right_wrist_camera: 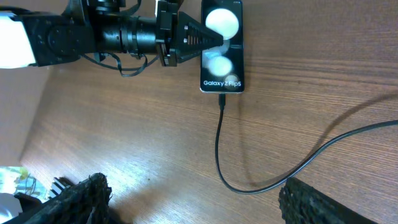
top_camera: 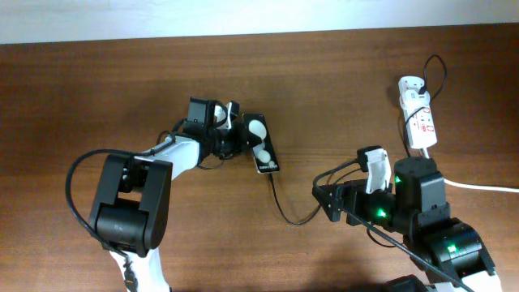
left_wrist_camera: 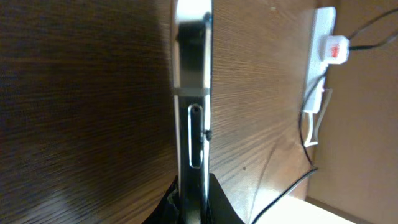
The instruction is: Plug charger to phone and switch on socket
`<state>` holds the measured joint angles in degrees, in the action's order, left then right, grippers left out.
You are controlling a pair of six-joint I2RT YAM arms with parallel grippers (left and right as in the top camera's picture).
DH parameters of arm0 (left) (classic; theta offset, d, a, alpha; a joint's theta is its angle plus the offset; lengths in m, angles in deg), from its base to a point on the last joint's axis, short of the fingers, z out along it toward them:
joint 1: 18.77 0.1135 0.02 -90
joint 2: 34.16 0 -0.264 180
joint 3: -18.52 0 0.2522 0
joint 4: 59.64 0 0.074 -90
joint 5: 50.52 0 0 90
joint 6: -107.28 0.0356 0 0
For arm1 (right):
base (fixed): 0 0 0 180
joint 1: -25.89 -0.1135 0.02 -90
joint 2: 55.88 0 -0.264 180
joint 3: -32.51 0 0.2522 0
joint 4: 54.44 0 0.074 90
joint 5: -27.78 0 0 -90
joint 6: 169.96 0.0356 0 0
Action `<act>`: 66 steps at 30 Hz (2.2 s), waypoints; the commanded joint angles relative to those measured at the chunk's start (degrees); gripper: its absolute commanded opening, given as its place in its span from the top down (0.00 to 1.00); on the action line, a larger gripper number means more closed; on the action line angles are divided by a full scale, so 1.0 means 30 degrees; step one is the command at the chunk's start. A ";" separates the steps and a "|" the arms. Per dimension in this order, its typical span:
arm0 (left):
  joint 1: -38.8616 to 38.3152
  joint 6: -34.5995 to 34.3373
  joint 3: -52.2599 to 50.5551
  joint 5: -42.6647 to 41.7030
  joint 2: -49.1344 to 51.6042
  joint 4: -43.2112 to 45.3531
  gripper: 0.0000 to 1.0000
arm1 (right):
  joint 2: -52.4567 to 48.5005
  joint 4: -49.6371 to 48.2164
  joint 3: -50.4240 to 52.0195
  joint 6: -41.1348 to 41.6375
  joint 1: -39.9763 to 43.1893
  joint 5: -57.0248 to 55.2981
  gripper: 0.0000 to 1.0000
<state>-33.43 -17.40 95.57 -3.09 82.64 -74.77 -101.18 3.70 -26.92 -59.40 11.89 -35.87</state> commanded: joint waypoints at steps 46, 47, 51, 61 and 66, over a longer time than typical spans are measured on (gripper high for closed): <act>-0.1654 1.0564 0.5778 0.9639 -0.9224 -1.3187 0.01 | -2.3729 -0.2572 -1.4586 -0.1668 1.5803 0.0517 0.96; -0.1654 1.0564 0.5778 0.9639 -0.9224 -1.3180 0.01 | -2.4159 -0.3016 -1.4586 -0.1610 1.5803 0.0517 0.96; -0.1654 1.0564 0.5778 0.9639 -0.9224 -1.3172 0.01 | -2.4895 -0.4772 -1.4586 -0.1610 1.5788 0.0503 0.96; -0.1654 1.0491 0.5778 0.9632 -0.9224 -1.3070 0.01 | -2.6214 -0.6382 -1.4586 -0.1617 1.4535 -0.0204 0.96; -0.1654 1.0499 0.5778 0.9639 -0.9224 -1.3063 0.01 | -2.6316 -0.6455 -1.4586 -0.1180 1.4134 -0.1523 0.96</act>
<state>-38.26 13.25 112.61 25.41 55.36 -114.29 -179.18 -15.47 -69.55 -63.68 54.99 -38.88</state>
